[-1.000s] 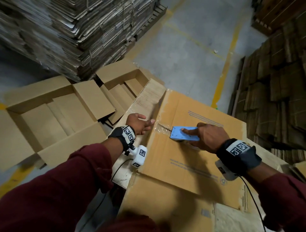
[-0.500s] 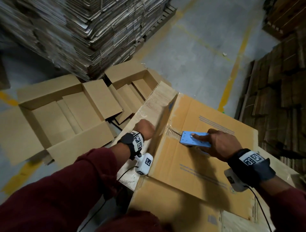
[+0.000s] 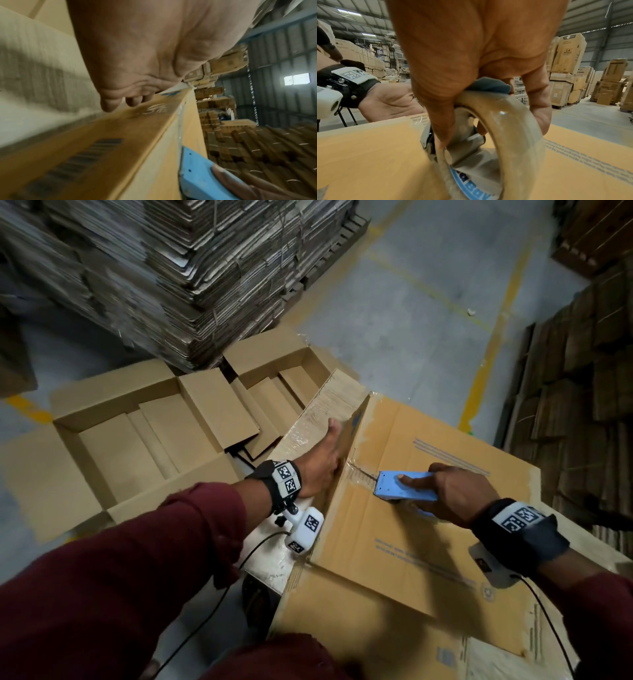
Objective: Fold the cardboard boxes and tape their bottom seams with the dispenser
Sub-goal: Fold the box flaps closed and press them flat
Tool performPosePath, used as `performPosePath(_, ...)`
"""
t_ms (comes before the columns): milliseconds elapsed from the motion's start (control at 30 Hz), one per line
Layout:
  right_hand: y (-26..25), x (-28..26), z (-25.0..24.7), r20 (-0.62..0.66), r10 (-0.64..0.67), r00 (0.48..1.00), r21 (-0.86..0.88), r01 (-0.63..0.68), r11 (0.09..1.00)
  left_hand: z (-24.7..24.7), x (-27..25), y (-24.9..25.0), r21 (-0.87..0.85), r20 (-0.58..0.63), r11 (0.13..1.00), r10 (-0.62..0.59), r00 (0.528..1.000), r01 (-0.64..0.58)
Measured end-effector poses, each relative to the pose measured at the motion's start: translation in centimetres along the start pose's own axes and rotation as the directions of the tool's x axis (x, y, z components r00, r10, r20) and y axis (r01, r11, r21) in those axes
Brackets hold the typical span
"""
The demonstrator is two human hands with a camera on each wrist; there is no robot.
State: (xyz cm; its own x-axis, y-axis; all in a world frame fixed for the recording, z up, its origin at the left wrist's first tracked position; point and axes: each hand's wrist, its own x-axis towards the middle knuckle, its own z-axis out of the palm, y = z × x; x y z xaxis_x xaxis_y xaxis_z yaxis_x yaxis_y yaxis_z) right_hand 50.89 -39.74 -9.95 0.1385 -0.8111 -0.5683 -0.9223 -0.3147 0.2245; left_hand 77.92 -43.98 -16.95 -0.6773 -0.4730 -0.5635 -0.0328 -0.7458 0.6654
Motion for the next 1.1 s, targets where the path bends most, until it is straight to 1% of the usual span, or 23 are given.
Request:
performPosePath(67, 0.1, -0.1, 0.1, 0.0, 0.0, 1.0, -0.003, 0.0, 1.0, 0.2, 0.0, 0.4, 0.01, -0.175, 0.999, 0.034, 0.984, -0.033)
performPosePath(100, 0.0, -0.2, 0.3, -0.001, 0.001, 1.0, 0.002, -0.001, 1.0, 0.2, 0.3, 0.3, 0.041, -0.278, 0.997, 0.075, 0.958, -0.066)
performPosePath(133, 0.0, -0.3, 0.5, -0.004, 0.001, 1.0, 0.007, -0.001, 1.0, 0.3, 0.2, 0.1, 0.089, -0.399, 0.991, 0.124, 0.909, -0.096)
performPosePath(167, 0.0, -0.4, 0.7, -0.011, 0.0, 1.0, 0.012, 0.0, 1.0, 0.1, 0.2, -0.3, 0.133, -0.517, 0.984, 0.174, 0.838, -0.122)
performPosePath(200, 0.0, -0.4, 0.7, -0.016, 0.002, 1.0, 0.017, -0.001, 1.0, 0.1, 0.1, -0.9, 0.13, -0.599, 0.979, 0.204, 0.774, -0.158)
performPosePath(233, 0.0, -0.4, 0.8, -0.019, 0.003, 1.0, 0.019, -0.003, 1.0, 0.2, -0.1, -1.6, 0.1, -0.635, 0.976, 0.211, 0.744, -0.192)
performPosePath(267, 0.0, -0.4, 0.8, -0.021, 0.001, 1.0, 0.02, -0.001, 1.0, 0.7, -0.5, -2.0, 0.055, -0.618, 0.976, 0.198, 0.761, -0.21)
performPosePath(333, 0.2, -0.2, 0.8, -0.014, -0.009, 1.0, 0.029, 0.01, 1.0, 1.6, -1.0, -2.4, 0.02, -0.537, 0.979, 0.182, 0.824, -0.203)
performPosePath(433, 0.2, 0.1, 0.7, -0.016, -0.017, 1.0, 0.04, 0.018, 0.999, 1.9, -0.9, -2.0, 0.003, -0.465, 0.987, 0.144, 0.873, -0.161)
performPosePath(500, 0.1, 0.3, 0.7, -0.017, -0.024, 1.0, 0.037, 0.024, 0.999, 2.0, -0.6, -2.1, 0.044, -0.402, 0.992, 0.128, 0.907, -0.12)
performPosePath(567, 0.1, 0.5, 0.6, -0.014, -0.024, 1.0, 0.032, 0.025, 0.999, 2.2, 0.0, -3.3, 0.151, -0.304, 0.987, 0.095, 0.948, -0.051)
performPosePath(667, 0.1, 0.7, 0.3, -0.013, -0.039, 0.999, 0.029, 0.039, 0.999, 0.3, 2.2, -7.2, 0.149, -0.24, 0.988, -0.014, 0.971, 0.051)
performPosePath(767, 0.3, 0.8, 0.0, -0.006, -0.045, 0.999, 0.043, 0.045, 0.998, 0.2, -0.7, -6.7, 0.121, -0.296, 0.971, -0.161, 0.942, 0.204)
performPosePath(800, 0.3, 0.8, -0.1, -0.006, -0.051, 0.999, 0.037, 0.051, 0.998, 0.5, -1.8, -5.9, 0.135, -0.299, 0.971, -0.152, 0.942, 0.2)
performPosePath(833, 0.2, 0.8, -0.1, -0.003, -0.057, 0.998, 0.031, 0.057, 0.998, 0.7, -2.5, -5.2, 0.143, -0.294, 0.979, -0.099, 0.951, 0.146)
performPosePath(867, 0.2, 0.8, -0.1, 0.004, -0.063, 0.998, 0.034, 0.063, 0.997, 1.0, -3.2, -4.0, 0.186, -0.31, 0.98, -0.015, 0.951, 0.076)
performPosePath(900, 0.2, 0.8, -0.2, 0.008, -0.072, 0.997, 0.04, 0.071, 0.997, 1.4, -3.5, -2.8, 0.295, -0.337, 0.955, 0.114, 0.935, -0.011)
performPosePath(933, 0.2, 0.7, -0.4, 0.009, -0.086, 0.996, 0.04, 0.085, 0.996, 2.0, -3.7, -1.2, 0.463, -0.35, 0.883, 0.265, 0.898, -0.08)
performPosePath(967, 0.3, 0.6, -0.7, 0.009, -0.106, 0.994, 0.025, 0.106, 0.994, 2.6, -3.4, 0.0, 0.657, -0.302, 0.744, 0.406, 0.862, -0.12)
performPosePath(1000, 0.3, 0.4, -1.3, 0.006, -0.131, 0.991, 0.003, 0.131, 0.991, 3.5, -3.1, 1.1, 0.823, -0.196, 0.551, 0.502, 0.842, -0.137)
performPosePath(1033, 0.4, 0.3, -1.9, -0.001, -0.156, 0.988, -0.019, 0.156, 0.988, 4.4, -2.6, 1.3, 0.93, -0.067, 0.338, 0.547, 0.835, -0.146)
performPosePath(1067, 0.5, 0.2, -2.5, -0.012, -0.18, 0.984, -0.036, 0.18, 0.983, 5.3, -2.0, 1.1, 0.981, 0.056, 0.129, 0.536, 0.842, -0.147)
performPosePath(1100, 0.6, 0.2, -2.9, -0.02, -0.203, 0.979, -0.052, 0.202, 0.978, 5.7, -1.0, 0.2, 0.99, 0.143, -0.055, 0.49, 0.86, -0.133)
